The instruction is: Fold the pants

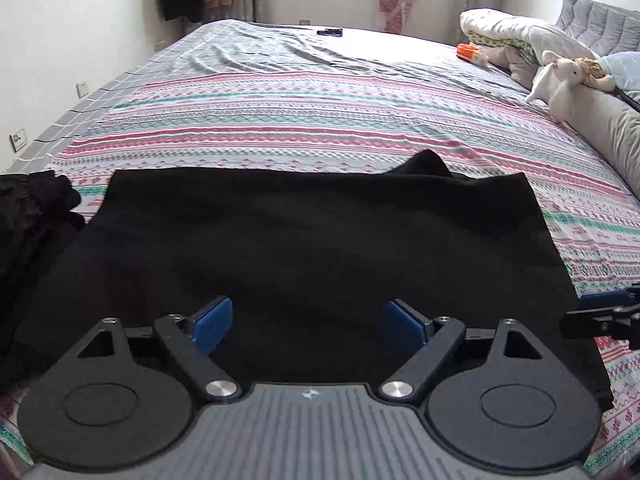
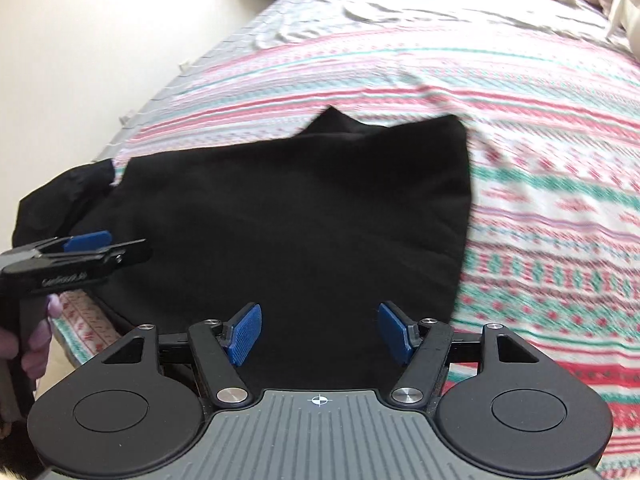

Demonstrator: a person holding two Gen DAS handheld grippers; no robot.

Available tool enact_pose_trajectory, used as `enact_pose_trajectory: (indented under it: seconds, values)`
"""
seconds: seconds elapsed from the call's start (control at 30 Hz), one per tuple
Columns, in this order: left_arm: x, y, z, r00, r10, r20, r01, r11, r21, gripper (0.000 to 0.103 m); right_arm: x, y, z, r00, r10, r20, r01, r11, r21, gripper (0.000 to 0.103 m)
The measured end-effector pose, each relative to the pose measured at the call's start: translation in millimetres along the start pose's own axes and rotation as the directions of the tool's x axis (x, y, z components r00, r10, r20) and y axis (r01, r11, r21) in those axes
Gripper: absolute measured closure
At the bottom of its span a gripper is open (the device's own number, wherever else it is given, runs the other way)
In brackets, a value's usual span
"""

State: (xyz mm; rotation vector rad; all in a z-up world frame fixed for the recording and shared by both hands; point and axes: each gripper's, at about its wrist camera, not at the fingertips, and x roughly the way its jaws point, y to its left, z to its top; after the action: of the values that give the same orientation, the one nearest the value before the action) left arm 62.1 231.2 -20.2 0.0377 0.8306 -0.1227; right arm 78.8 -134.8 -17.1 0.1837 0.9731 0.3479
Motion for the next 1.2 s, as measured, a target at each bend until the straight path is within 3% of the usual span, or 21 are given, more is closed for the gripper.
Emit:
enact_pose_trajectory:
  seconds: [0.23,0.33,0.53,0.7,0.83,0.97,1.1,1.2]
  values:
    - [12,-31,-13,0.994,-0.097,-0.054,0.101,0.992,0.072,0.0,-4,-31,-19,0.998,0.028,-0.052,-0.023,0.994,0.103,0.033]
    - [11,-40,-14,0.99,-0.134,-0.048,0.138,0.985,0.105,0.0,-3,-43,-31,0.992,0.081,-0.093,-0.066,0.986,0.152,0.033]
    - [6,-58,-23,0.976,-0.214,-0.047,0.219,0.963,0.156,0.0,-14,-57,-47,0.981,0.178,-0.075,-0.156,0.959,0.237,0.035]
    - [3,-70,-33,0.964,-0.26,-0.048,0.264,0.937,0.228,0.0,-13,-72,-58,0.954,0.285,-0.087,-0.236,0.9,0.367,0.061]
    - [-3,-85,-41,0.949,-0.312,-0.043,0.31,0.903,0.298,0.0,-7,-77,-65,0.934,0.344,-0.095,-0.276,0.864,0.422,0.069]
    - [-12,-95,-47,0.927,-0.373,-0.05,0.363,0.853,0.375,0.0,-6,-77,-66,0.92,0.379,-0.102,-0.299,0.844,0.445,0.085]
    - [-23,-107,-54,0.9,-0.435,-0.037,0.404,0.799,0.446,0.0,-16,-72,-55,0.904,0.424,-0.051,-0.36,0.821,0.443,0.088]
    - [-27,-123,-58,0.898,-0.439,-0.002,0.384,0.783,0.49,0.0,-19,-65,-46,0.902,0.431,-0.037,-0.375,0.822,0.429,0.088]
